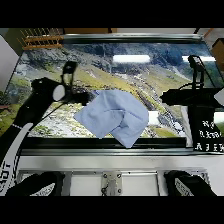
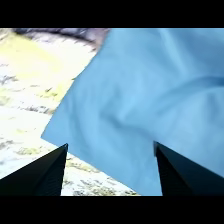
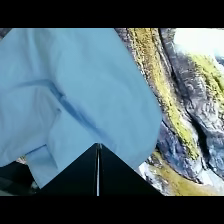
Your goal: Fold the clothes and pants, and hang the long-sleeved shirts on hangers.
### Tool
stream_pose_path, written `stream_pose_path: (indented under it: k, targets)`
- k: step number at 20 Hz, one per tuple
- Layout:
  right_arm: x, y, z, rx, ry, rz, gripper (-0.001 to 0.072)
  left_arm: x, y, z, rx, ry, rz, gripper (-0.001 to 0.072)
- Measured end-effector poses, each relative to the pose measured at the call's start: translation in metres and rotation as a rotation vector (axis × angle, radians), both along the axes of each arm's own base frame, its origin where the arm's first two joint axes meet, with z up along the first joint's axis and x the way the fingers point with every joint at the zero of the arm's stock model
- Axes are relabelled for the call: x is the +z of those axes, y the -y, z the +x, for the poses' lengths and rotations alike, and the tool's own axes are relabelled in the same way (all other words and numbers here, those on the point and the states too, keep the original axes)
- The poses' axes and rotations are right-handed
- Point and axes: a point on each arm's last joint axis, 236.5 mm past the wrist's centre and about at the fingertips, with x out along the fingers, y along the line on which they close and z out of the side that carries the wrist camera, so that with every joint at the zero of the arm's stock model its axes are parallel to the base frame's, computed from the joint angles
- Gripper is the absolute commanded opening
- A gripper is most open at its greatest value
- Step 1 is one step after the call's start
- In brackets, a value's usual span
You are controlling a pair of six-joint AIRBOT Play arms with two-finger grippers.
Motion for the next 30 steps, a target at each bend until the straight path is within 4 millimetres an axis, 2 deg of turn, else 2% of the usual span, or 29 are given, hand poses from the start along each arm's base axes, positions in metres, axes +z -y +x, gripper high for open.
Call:
stream_pose_path:
  k: [1,3,5,7,9,14,15,16,17,19,20,21,22,25,28,30]
  targets:
    - [0.0,0.0,0.0,0.001,-0.002,0.001,0.0024,-0.018,-0.026,-0.002,0.097,-0.048,-0.034,0.0574]
    - [-0.001,-0.002,-0.002,0.005,-0.009,0.009,0.0024,-0.053,-0.064,-0.01,0.265,-0.139,-0.119,0.0574]
    - [0.0,-0.004,-0.002,0.007,-0.01,0.018,0.0024,-0.086,-0.084,-0.021,0.387,-0.224,-0.226,0.0574]
    - [0.001,-0.005,-0.002,0.008,-0.011,0.025,0.0024,-0.11,-0.087,-0.027,0.439,-0.283,-0.318,0.0574]
    - [0.001,-0.006,-0.003,0.01,-0.012,0.029,0.0024,-0.126,-0.081,-0.029,0.453,-0.325,-0.377,0.0574]
    - [0.002,-0.007,-0.003,0.011,-0.012,0.035,0.0024,-0.146,-0.049,-0.02,0.39,-0.379,-0.415,0.0572]
    - [0.002,-0.007,-0.003,0.011,-0.012,0.035,0.0024,-0.148,-0.042,-0.016,0.372,-0.382,-0.416,0.0485]
    - [0.001,-0.007,-0.003,0.011,-0.013,0.035,0.0025,-0.149,-0.036,-0.012,0.354,-0.381,-0.413,0.0206]
    - [0.001,-0.007,-0.003,0.011,-0.014,0.035,0.0026,-0.15,-0.031,-0.007,0.339,-0.379,-0.413,0.0002]
    - [-0.002,-0.007,-0.001,0.01,-0.023,0.031,0.0034,-0.145,-0.024,0.005,0.315,-0.36,-0.415,0.0006]
    - [-0.006,-0.005,0.001,0.007,-0.029,0.025,0.0163,-0.14,-0.023,0.013,0.307,-0.343,-0.417,0.0006]
    - [-0.012,-0.004,0.003,0.005,-0.043,0.019,0.0454,-0.133,-0.023,0.021,0.296,-0.322,-0.42,0.0006]
    - [-0.02,-0.002,0.006,0.002,-0.061,0.01,0.0662,-0.122,-0.024,0.03,0.282,-0.295,-0.424,0.0006]
    - [-0.057,0.004,0.023,-0.013,-0.137,-0.015,0.0647,-0.086,-0.029,0.052,0.237,-0.202,-0.429,0.0006]
    - [-0.112,0.01,0.049,-0.044,-0.217,-0.028,0.0647,-0.058,-0.034,0.062,0.205,-0.134,-0.424,0.0006]
    - [-0.149,0.009,0.065,-0.066,-0.26,-0.017,0.0647,-0.05,-0.036,0.064,0.193,-0.114,-0.413,0.0006]
